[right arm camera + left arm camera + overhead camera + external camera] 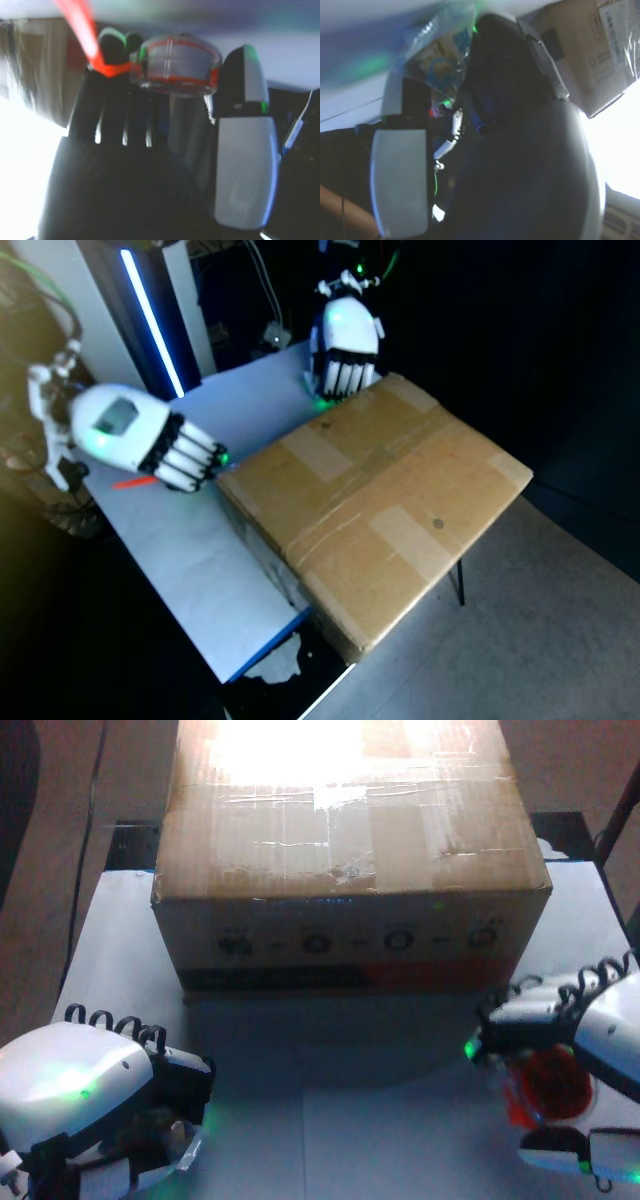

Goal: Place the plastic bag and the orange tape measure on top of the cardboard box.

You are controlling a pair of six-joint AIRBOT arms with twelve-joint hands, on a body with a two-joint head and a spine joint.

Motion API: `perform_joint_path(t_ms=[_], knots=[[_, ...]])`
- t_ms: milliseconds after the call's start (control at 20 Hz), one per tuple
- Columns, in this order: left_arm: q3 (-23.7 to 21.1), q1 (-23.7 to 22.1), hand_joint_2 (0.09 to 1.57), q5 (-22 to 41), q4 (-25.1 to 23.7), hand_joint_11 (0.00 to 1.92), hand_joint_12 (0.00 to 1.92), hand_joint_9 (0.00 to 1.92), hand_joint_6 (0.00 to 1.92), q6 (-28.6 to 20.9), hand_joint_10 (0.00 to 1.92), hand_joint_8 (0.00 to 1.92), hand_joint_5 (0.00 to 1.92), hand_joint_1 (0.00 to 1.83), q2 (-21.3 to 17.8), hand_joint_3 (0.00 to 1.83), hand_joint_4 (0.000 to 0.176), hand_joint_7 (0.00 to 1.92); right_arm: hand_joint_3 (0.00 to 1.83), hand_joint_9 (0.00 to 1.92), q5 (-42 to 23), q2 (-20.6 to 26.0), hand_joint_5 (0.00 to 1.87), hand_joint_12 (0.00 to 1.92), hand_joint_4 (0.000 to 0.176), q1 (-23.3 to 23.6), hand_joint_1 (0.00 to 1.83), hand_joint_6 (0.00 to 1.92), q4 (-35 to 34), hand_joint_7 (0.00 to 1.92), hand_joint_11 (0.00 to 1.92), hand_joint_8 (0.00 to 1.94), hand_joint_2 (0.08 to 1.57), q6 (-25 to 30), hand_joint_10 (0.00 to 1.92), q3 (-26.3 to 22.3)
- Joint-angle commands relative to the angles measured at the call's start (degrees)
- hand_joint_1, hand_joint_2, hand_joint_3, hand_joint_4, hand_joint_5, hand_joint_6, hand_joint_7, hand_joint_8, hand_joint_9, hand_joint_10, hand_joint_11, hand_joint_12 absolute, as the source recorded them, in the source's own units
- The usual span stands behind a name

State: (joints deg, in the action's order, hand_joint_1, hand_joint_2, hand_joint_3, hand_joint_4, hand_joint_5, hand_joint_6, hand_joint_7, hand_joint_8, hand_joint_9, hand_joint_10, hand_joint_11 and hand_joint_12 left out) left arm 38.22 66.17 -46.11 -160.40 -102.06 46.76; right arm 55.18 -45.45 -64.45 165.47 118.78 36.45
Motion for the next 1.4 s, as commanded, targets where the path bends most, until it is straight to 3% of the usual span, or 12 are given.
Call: perform_joint_path(t_ms=[0, 100, 250, 450, 600, 700, 900, 950, 1100, 1200, 1250, 1350], knots=[[-0.46, -0.63, 1.21, -6.39, -1.85, 0.50, 1.43, 0.77, 1.29, -0.25, 1.39, 1.34, 0.74, 1.35, -0.44, 0.00, 0.000, 0.77, 0.00, 0.79, 7.76, 0.21, 0.71, 1.78, 0.000, 0.97, 1.48, 1.15, 3.52, 0.66, 0.63, 1.31, 1.21, 1.17, 1.40, -0.41], [-1.81, -1.15, 1.19, -8.69, -3.08, 0.53, 1.45, 0.79, 1.24, -0.41, 1.36, 1.29, 0.76, 1.35, -1.94, 0.00, 0.000, 0.80, 0.00, 0.92, 9.04, 1.62, 0.88, 1.58, 0.000, 1.57, 1.37, 0.96, 4.71, 0.81, 0.85, 1.18, 1.15, 1.72, 1.39, -1.55], [-3.39, -1.94, 1.21, -13.72, -6.90, 0.57, 1.51, 0.79, 1.23, -5.48, 1.43, 1.36, 0.73, 1.35, -4.89, 0.00, 0.000, 0.76, 0.00, 0.92, 12.28, 4.81, 0.98, 1.52, 0.000, 1.69, 1.37, 0.84, 6.41, 0.81, 0.83, 1.22, 1.13, 2.06, 1.34, -4.09], [-5.47, -2.09, 1.24, -20.37, -9.00, 0.55, 1.57, 0.74, 1.27, -7.95, 1.54, 1.44, 0.72, 1.34, -8.40, 0.00, 0.000, 0.66, 0.01, 0.87, 13.67, 7.02, 0.93, 1.47, 0.000, 3.68, 1.36, 1.02, 7.11, 0.80, 0.79, 1.23, 1.15, 3.12, 1.36, -5.35], [-5.63, -3.87, 1.21, -23.42, -10.15, 0.57, 1.54, 0.78, 1.26, -7.95, 1.45, 1.30, 0.75, 1.35, -9.54, 0.00, 0.000, 0.76, 0.00, 0.91, 14.54, 7.22, 0.91, 1.50, 0.000, 7.10, 1.36, 1.05, 7.11, 0.78, 0.83, 1.25, 1.15, 3.04, 1.30, -5.15], [-5.29, -5.99, 1.20, -24.45, -11.14, 0.59, 1.54, 0.78, 1.24, -7.92, 1.44, 1.29, 0.78, 1.35, -9.66, 0.00, 0.000, 0.76, 0.00, 0.88, 15.89, 7.24, 0.99, 1.50, 0.000, 8.71, 1.37, 0.92, 7.11, 0.83, 0.82, 1.19, 1.13, 2.49, 1.33, -4.61], [-3.52, -11.58, 1.20, -25.59, -12.18, 0.53, 1.55, 0.80, 1.23, -7.68, 1.42, 1.31, 0.77, 1.35, -8.25, 0.00, 0.000, 0.76, 0.00, 0.90, 19.89, 7.21, 0.93, 1.50, 0.000, 10.67, 1.36, 1.02, 7.11, 0.79, 0.83, 1.24, 1.15, 1.30, 1.31, -3.35], [-2.61, -13.20, 1.17, -26.01, -12.18, 0.76, 1.49, 0.91, 1.14, -7.56, 1.31, 1.18, 0.80, 1.36, -7.48, 0.00, 0.000, 0.82, 0.00, 0.86, 20.04, 7.11, 1.01, 1.51, 0.000, 12.48, 1.37, 0.89, 7.11, 0.84, 0.81, 1.19, 1.14, -0.18, 1.36, -2.84], [-0.10, -16.60, 1.16, -26.33, -12.18, 0.80, 1.46, 0.94, 1.13, -7.28, 1.27, 1.19, 0.80, 1.36, -5.42, 0.00, 0.000, 0.82, 0.00, 0.91, 20.30, 5.20, 0.91, 1.50, 0.000, 16.72, 1.36, 1.05, 7.11, 0.78, 0.83, 1.25, 1.15, -1.99, 1.30, -0.07], [1.59, -18.89, 1.14, -25.83, -12.18, 0.94, 1.43, 0.99, 0.98, -7.27, 1.28, 1.14, 0.81, 1.37, -3.91, 0.00, 0.000, 0.90, 0.00, 0.89, 20.30, 2.98, 0.98, 1.50, 0.000, 18.52, 1.37, 0.93, 7.11, 0.83, 0.82, 1.19, 1.13, -1.99, 1.33, 2.23], [2.65, -20.37, 1.17, -24.98, -12.18, 0.98, 1.49, 1.01, 1.03, -7.25, 1.11, 1.28, 0.82, 1.25, -2.89, 0.00, 0.000, 0.94, 0.00, 0.86, 20.30, 1.90, 1.03, 1.51, 0.000, 19.57, 1.37, 0.85, 7.11, 0.85, 0.81, 1.17, 1.13, -1.99, 1.36, 3.49], [5.03, -23.34, 1.11, -23.05, -12.18, 0.92, 1.45, 1.01, 0.87, -7.24, 1.24, 1.05, 0.89, 1.38, -0.51, 0.00, 0.000, 0.97, 0.00, 0.90, 20.29, 0.20, 0.93, 1.50, 0.000, 21.38, 1.36, 1.02, 7.11, 0.79, 0.83, 1.24, 1.15, -1.99, 1.31, 5.72]])
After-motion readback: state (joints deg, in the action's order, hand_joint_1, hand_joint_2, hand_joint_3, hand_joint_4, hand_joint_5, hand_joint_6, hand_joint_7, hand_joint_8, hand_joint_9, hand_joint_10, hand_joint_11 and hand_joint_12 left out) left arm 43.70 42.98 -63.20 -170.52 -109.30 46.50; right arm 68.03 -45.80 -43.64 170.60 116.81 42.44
